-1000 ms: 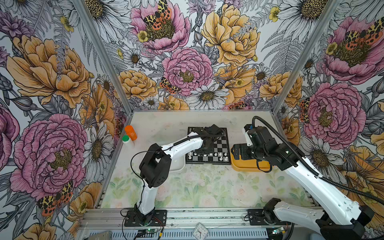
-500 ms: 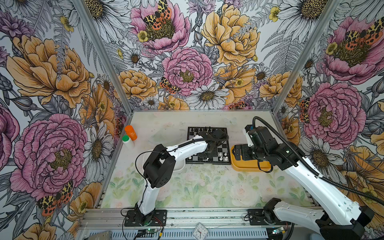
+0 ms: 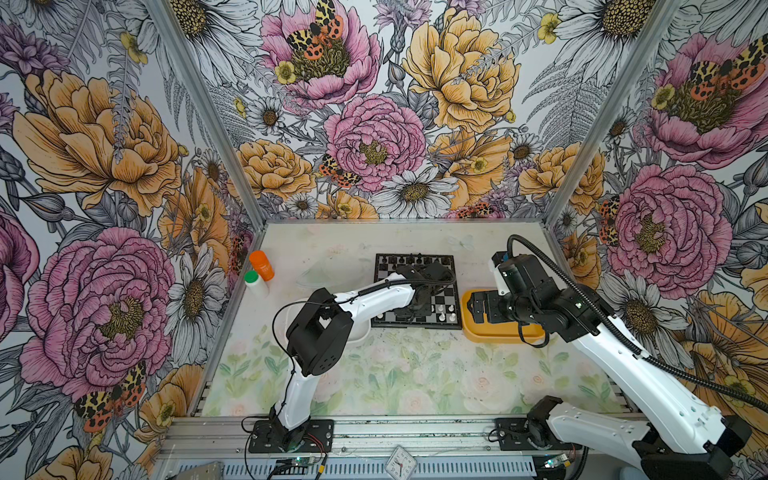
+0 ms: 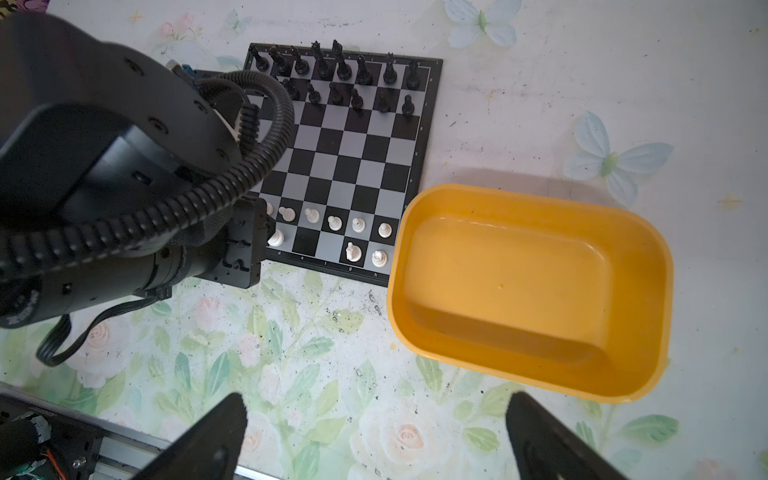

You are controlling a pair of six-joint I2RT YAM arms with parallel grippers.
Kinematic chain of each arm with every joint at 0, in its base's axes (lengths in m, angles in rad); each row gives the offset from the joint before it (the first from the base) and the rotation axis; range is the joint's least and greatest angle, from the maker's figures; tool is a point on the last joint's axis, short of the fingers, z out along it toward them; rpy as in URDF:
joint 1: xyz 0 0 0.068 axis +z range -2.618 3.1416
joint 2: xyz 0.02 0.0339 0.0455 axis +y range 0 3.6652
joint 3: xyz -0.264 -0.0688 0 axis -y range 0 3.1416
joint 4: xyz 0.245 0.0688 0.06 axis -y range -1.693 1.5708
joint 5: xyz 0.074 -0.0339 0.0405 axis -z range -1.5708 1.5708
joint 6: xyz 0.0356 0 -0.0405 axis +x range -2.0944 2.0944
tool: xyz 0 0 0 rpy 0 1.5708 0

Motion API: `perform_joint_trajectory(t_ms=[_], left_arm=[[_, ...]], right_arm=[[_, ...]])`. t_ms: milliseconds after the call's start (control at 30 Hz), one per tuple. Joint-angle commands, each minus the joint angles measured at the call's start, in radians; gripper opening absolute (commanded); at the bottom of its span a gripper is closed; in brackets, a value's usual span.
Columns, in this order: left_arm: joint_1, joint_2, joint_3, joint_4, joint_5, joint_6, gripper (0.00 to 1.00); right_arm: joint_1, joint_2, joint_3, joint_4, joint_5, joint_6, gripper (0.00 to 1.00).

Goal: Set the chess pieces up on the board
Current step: 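Lower the white piece onto the middle near-rank square and open the left gripper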

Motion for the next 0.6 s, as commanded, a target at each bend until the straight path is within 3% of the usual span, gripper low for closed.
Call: perform_joint_trajectory(t_ms=[0, 367, 567], left_arm=[[-0.001, 0.018, -0.018, 0.036, -0.028, -0.022, 0.1], [-0.001, 0.023, -0.027, 0.056, -0.025, -0.018, 0.13], [-0.003, 0.013, -0.031, 0.055, -0.027, -0.015, 0.23]], right_arm=[[-0.01, -0.016, 0.008, -0.006, 0.02, -0.008, 1.0], [-0.012, -0.018, 0.011, -0.017, 0.026, -0.008, 1.0], [-0.012, -0.014, 0.012, -0.019, 0.025, -0.008, 1.0]])
